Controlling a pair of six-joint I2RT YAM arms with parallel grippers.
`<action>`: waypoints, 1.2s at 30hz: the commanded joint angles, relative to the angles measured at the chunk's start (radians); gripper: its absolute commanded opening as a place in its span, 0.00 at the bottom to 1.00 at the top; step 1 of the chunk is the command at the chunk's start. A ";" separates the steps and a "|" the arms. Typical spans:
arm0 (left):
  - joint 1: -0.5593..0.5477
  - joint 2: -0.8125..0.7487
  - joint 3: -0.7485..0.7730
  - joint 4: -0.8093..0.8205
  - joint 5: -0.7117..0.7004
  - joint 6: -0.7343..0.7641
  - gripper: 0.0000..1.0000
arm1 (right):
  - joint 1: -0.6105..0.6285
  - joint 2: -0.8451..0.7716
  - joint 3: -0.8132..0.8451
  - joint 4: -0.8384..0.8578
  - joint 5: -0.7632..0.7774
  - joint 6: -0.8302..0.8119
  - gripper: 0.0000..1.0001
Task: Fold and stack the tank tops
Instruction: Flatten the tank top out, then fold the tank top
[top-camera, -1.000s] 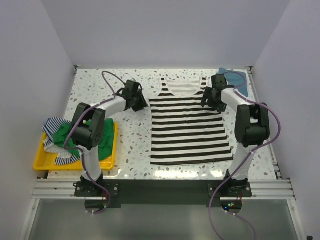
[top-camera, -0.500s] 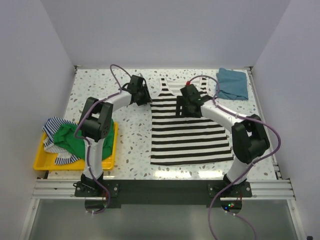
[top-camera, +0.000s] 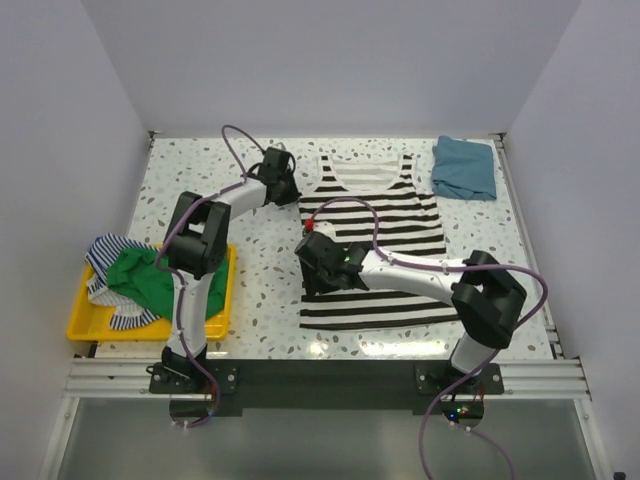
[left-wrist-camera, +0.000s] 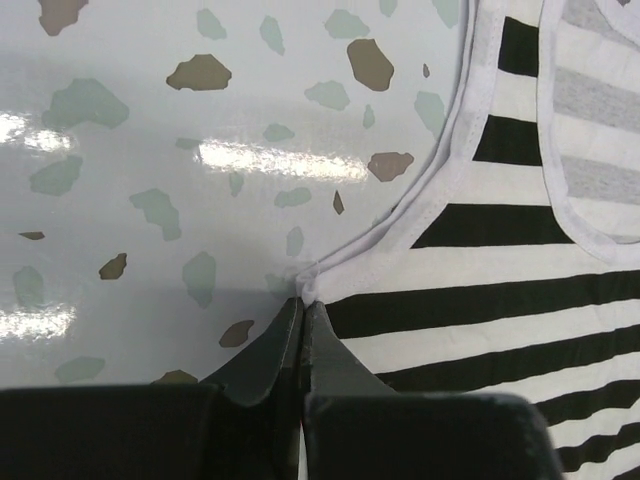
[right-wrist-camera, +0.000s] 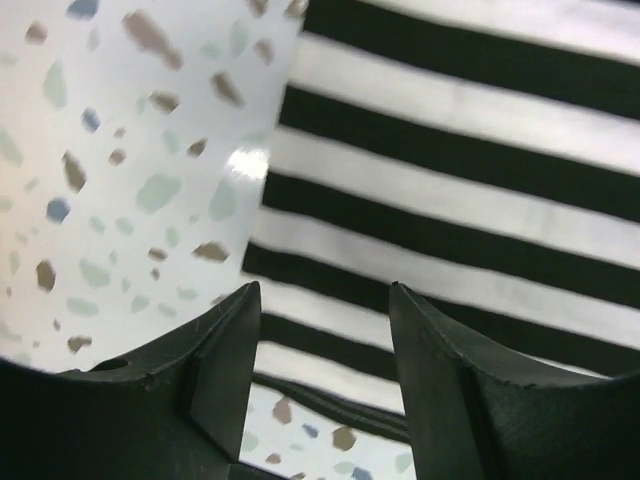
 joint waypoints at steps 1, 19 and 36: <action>0.027 0.009 -0.027 -0.043 -0.120 -0.017 0.00 | 0.095 0.012 0.043 -0.018 0.035 0.074 0.52; 0.070 -0.030 -0.109 -0.005 -0.137 -0.054 0.00 | 0.288 0.225 0.227 -0.081 0.067 0.112 0.42; 0.083 -0.015 -0.072 -0.015 -0.120 -0.043 0.00 | 0.307 0.284 0.258 -0.135 0.106 0.103 0.00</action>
